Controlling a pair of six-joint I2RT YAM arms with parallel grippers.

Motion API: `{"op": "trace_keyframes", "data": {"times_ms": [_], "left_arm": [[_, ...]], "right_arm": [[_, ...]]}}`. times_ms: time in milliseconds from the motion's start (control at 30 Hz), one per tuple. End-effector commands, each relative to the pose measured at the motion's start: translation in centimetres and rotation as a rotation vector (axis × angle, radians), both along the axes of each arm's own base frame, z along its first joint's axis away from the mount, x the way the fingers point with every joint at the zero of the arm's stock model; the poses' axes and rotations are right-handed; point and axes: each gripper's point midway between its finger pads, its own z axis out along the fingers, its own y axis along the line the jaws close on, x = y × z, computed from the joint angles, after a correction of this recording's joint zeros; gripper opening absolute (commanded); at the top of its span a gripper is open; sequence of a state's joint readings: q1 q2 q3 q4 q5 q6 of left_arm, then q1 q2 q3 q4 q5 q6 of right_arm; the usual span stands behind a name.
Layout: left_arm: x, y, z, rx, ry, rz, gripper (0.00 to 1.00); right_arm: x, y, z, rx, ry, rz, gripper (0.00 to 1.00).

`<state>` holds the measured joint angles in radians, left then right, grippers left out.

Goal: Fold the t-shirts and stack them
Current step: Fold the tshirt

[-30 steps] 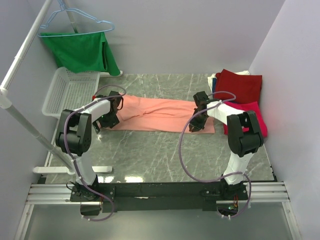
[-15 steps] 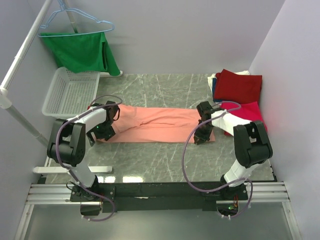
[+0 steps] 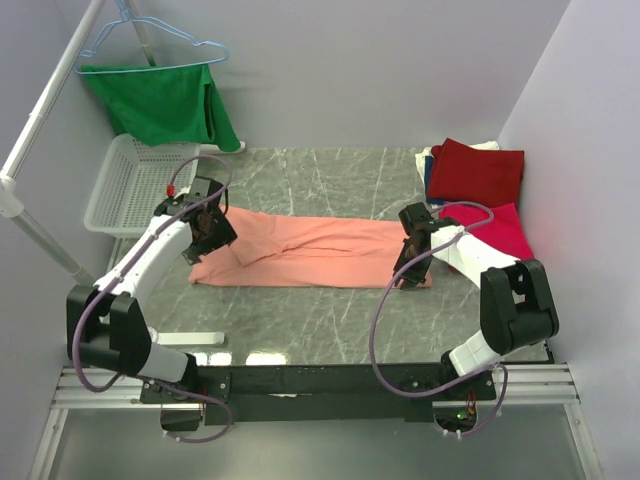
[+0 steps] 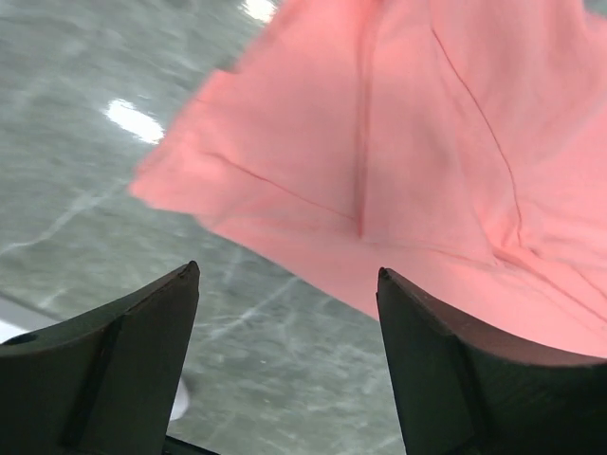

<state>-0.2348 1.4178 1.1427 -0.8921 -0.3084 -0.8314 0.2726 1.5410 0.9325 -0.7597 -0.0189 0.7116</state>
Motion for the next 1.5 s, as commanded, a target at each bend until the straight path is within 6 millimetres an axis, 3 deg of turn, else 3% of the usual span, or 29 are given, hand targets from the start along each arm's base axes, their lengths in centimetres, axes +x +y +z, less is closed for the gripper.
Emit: {"op": "trace_keyframes", "data": {"times_ms": [0,167,367,600,733,967,1267,1467], "left_arm": [[1.5,-3.7,-2.0,-0.124,0.017,-0.082,0.80],[2.6,-7.0,-3.8,-0.218,0.027,-0.110,0.76],[3.7,-8.0,-6.2,-0.186,0.073,-0.081,0.73],[3.0,-7.9,-8.6,-0.138,0.146,-0.056,0.68],[3.3,-8.0,-8.5,-0.134,0.142,-0.053,0.64],[4.5,-7.9,-6.3,-0.106,0.097,-0.050,0.65],[3.9,-7.3,-7.9,-0.056,0.156,-0.040,0.55],[3.2,-6.9,-6.9,-0.046,0.135,-0.037,0.57]], "right_arm": [[0.8,-0.1,1.8,-0.010,-0.044,-0.007,0.24],[1.8,0.0,2.0,-0.021,-0.042,0.016,0.24],[1.9,0.1,0.7,-0.030,0.000,0.040,0.23],[1.7,0.0,-0.3,-0.040,0.030,0.051,0.22],[1.5,-0.1,-0.5,-0.043,0.040,0.059,0.22],[1.7,-0.1,-0.7,-0.047,0.047,0.070,0.22],[2.1,0.0,-0.9,-0.051,0.060,0.076,0.21],[1.9,0.0,-1.3,-0.054,0.071,0.078,0.21]]}}
